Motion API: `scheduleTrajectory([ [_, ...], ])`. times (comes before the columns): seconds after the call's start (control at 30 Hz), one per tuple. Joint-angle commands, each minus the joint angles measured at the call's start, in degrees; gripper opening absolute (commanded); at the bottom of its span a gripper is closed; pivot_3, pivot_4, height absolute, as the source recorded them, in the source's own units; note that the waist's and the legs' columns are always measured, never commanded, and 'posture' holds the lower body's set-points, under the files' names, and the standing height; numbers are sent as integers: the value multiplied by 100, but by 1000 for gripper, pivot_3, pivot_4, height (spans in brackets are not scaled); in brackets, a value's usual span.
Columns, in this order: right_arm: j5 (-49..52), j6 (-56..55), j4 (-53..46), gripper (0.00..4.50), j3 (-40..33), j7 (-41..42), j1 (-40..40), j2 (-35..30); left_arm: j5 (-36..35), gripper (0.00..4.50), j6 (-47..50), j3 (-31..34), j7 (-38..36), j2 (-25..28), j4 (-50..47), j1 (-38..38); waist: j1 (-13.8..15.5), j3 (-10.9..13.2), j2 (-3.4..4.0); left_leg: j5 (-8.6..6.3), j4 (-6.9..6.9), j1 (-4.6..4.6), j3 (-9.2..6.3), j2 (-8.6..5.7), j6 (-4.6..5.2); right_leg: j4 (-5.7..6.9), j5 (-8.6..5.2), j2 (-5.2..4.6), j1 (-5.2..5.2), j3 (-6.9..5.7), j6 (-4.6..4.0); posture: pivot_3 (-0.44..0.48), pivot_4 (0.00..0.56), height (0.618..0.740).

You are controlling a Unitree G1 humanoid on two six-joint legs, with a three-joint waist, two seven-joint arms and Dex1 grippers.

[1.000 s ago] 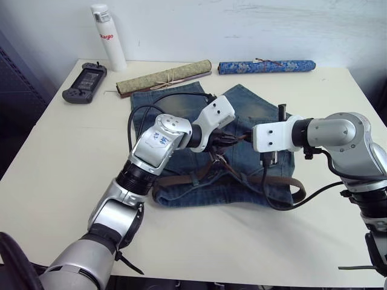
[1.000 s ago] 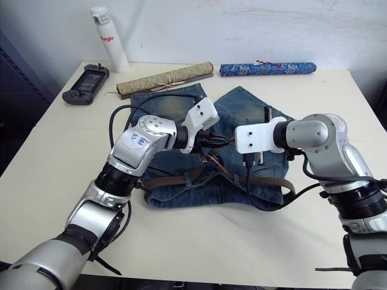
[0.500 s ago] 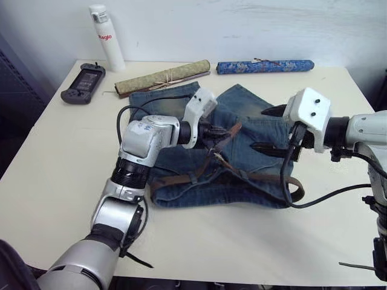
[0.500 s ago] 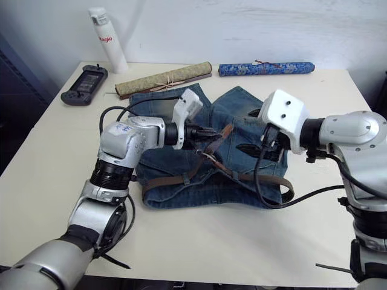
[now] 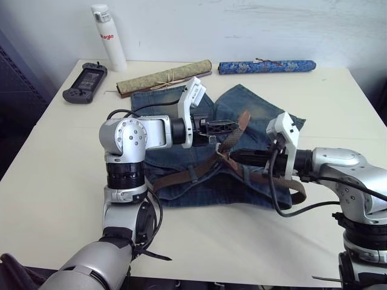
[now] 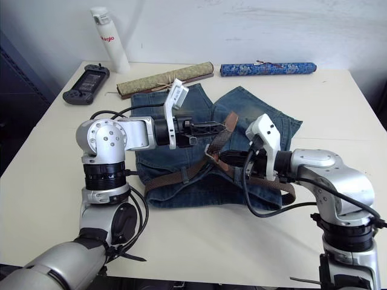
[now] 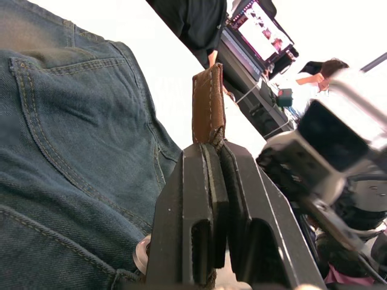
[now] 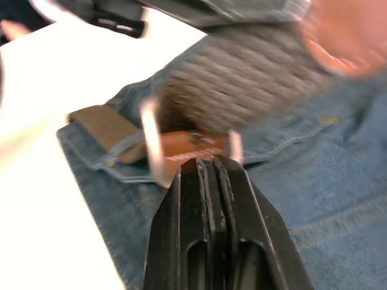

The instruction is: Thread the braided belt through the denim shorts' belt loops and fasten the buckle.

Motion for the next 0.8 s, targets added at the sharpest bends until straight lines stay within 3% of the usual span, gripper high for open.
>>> scheduleTrajectory([
  [0.03, 228, -283, 144, 48, -18, -13, -130, 103, -236, 0, 13, 204, 168, -67, -232, -5, -1, 0, 0, 0, 0, 0, 0, 0, 0, 0, 0, 0, 0, 0, 0, 0, 150, 686],
  [0.47, -470, -1563, 1103, 48, 1372, 205, 191, 233, -763, 0, 692, 1381, 625, -672, -122, 63, -6, 0, 0, 0, -1, 2, 3, 0, -2, 0, 0, 1, 0, 1, 0, 0, 150, 686],
  [0.63, -1207, -2149, 1470, 48, 2078, 354, 346, -72, -1007, 0, 720, 2022, 901, -487, 48, 22, -7, 0, 0, -2, -1, 5, 3, 0, -6, -2, 0, 2, 0, 2, 0, 0, 150, 686],
  [0.8, -1335, -2341, 1521, 48, 2214, 429, 435, -146, -1280, 0, 720, 2580, 1413, -303, 187, 87, -5, 0, -1, -3, -2, 7, 2, 1, -10, -1, 0, 3, 0, 3, 0, 0, 150, 686],
])
